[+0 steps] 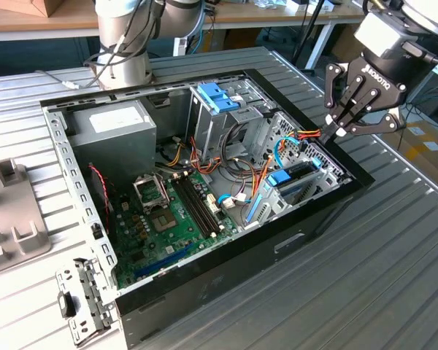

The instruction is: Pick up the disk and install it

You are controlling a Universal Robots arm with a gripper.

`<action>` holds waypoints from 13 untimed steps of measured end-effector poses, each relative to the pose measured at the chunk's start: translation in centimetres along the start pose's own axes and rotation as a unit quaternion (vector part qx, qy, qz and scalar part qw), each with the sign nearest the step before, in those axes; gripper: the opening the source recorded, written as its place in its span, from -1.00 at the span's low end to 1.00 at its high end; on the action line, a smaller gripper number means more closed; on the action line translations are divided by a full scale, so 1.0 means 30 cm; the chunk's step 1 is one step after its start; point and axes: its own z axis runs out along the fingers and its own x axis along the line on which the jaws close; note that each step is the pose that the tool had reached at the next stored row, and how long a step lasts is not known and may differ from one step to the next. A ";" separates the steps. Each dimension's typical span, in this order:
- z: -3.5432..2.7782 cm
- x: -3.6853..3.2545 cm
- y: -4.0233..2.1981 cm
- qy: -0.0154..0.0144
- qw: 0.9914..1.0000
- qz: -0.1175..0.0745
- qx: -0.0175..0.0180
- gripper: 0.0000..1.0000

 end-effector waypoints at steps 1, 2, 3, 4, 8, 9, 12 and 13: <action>0.006 0.000 -0.002 0.000 1.000 0.000 0.000 -0.79; 0.011 0.001 -0.004 0.000 1.000 0.000 0.000 -0.79; 0.016 0.001 -0.006 0.000 1.000 0.000 0.000 -0.79; 0.020 0.002 -0.008 0.000 1.000 0.000 0.000 -0.79; 0.038 0.003 -0.024 0.001 1.000 -0.004 0.000 -0.79; 0.039 0.003 -0.025 0.001 1.000 -0.004 0.000 -0.79; 0.039 0.003 -0.026 0.001 1.000 -0.004 0.000 -0.79; 0.039 0.003 -0.026 0.001 1.000 -0.004 0.000 -0.79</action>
